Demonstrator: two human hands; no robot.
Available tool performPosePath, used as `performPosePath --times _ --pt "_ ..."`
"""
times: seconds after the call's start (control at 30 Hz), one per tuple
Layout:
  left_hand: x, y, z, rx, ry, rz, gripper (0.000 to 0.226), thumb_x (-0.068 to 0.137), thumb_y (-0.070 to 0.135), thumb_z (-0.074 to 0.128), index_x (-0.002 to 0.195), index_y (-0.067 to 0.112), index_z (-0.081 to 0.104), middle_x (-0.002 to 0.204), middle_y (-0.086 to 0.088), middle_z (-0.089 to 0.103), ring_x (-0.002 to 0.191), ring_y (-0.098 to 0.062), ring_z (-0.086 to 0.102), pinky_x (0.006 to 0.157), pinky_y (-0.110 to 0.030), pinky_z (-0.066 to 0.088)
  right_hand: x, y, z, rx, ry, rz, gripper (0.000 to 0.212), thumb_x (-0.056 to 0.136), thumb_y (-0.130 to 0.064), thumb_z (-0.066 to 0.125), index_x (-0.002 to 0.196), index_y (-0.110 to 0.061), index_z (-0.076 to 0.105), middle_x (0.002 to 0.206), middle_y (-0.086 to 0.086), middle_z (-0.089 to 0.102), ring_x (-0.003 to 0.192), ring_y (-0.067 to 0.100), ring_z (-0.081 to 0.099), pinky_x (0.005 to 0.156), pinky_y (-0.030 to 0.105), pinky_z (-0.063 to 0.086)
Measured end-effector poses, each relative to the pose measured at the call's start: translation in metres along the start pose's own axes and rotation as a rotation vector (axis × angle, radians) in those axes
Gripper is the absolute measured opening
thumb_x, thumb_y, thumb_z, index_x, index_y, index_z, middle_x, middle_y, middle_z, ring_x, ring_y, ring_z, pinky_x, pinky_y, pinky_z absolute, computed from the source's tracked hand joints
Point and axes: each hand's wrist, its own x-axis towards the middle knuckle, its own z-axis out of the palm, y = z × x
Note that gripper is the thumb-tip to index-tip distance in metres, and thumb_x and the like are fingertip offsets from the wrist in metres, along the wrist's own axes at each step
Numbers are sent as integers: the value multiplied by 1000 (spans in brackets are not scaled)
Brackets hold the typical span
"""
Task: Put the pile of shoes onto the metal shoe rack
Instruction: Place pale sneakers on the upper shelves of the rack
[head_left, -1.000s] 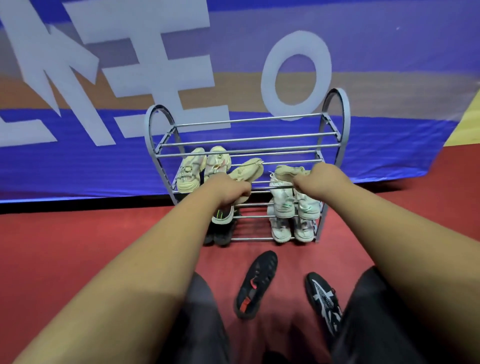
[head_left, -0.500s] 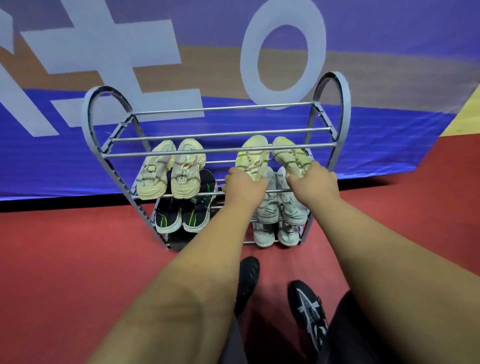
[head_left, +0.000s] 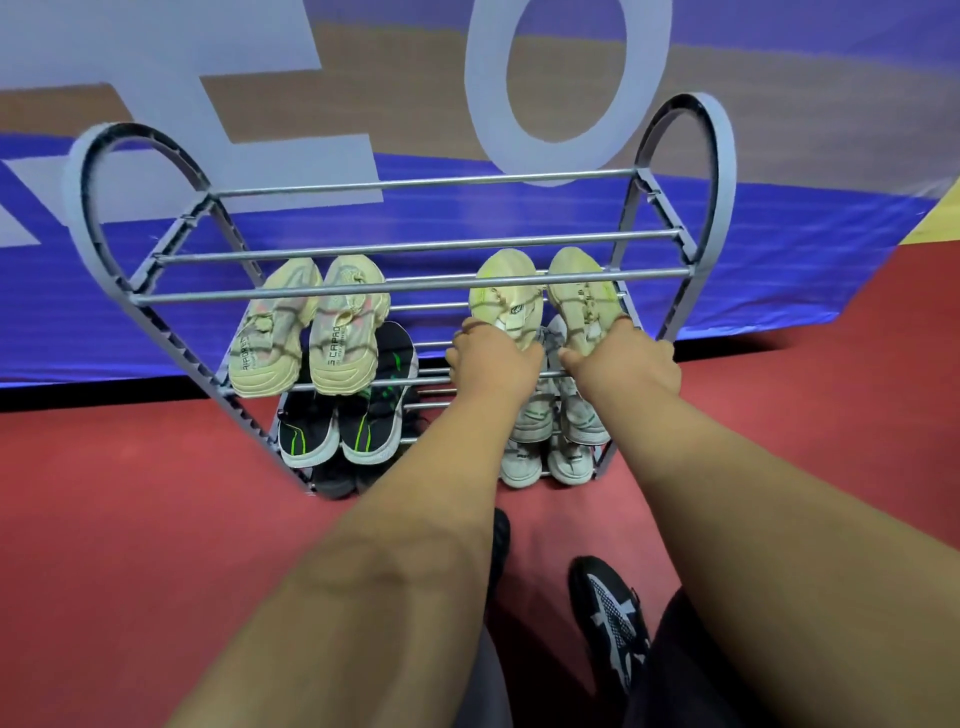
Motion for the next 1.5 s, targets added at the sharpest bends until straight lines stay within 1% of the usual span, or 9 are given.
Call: performPosePath --times 0.17,0.3,0.43,0.6,0.7,0.87,1.23,1.4,1.5 --pt "2 1 -7 19 -81 1 93 62 51 78 133 1 43 132 -18 58 122 -38 57 99 -47 53 4 -4 0 24 -126 63 104 78 -70 72 159 -20 28 154 6 44 134 39 51 100 47 47" --pt "0 0 -13 -9 -131 50 79 55 47 74 116 5 48 112 -12 66 101 -35 67 81 -42 60 9 -4 -6 67 -138 43 78 82 -48 73 144 -14 41 135 12 60 118 37 65 84 41 54" --pt "-4 1 -14 -22 -160 97 70 71 46 83 119 5 53 106 -5 65 93 -27 66 67 -31 47 9 -2 -8 102 -101 21 63 92 -30 69 145 -8 43 144 16 55 124 39 62 93 43 55" --pt "-11 1 -14 -49 -258 191 44 85 41 80 114 18 56 107 -1 63 97 -22 60 76 -28 42 6 2 -6 90 -12 -65 50 99 -21 65 141 -3 47 147 19 48 126 38 59 94 40 48" --pt "-9 -2 -12 6 -302 264 54 93 43 72 134 13 54 131 -7 65 118 -29 61 85 -29 43 5 3 -7 82 23 -95 46 100 -20 64 140 -2 49 147 19 45 121 37 62 84 36 43" --pt "-9 -4 -11 90 -301 285 60 98 46 65 143 10 49 137 -12 62 123 -33 59 84 -31 41 -1 3 -12 77 22 -112 43 99 -17 63 139 -4 50 145 17 46 121 38 62 82 37 42" --pt "-39 -18 -65 226 -230 350 43 97 34 61 129 6 55 125 -13 63 115 -33 60 82 -35 47 -47 2 -36 108 -56 -216 41 90 -8 58 131 -4 56 134 16 58 117 38 62 77 37 48" --pt "-57 -54 -110 440 -344 346 27 93 27 59 100 5 74 101 -14 75 101 -33 67 84 -35 54 -75 -2 -40 -2 -122 -397 18 89 -19 61 105 -10 59 114 12 58 90 33 57 73 34 47" --pt "-61 -76 -124 542 -404 281 32 95 25 56 100 0 75 104 -21 73 104 -37 67 82 -33 51 -88 -6 -30 -78 -179 -465 14 92 -27 61 92 -14 57 106 14 63 89 34 58 73 33 45"
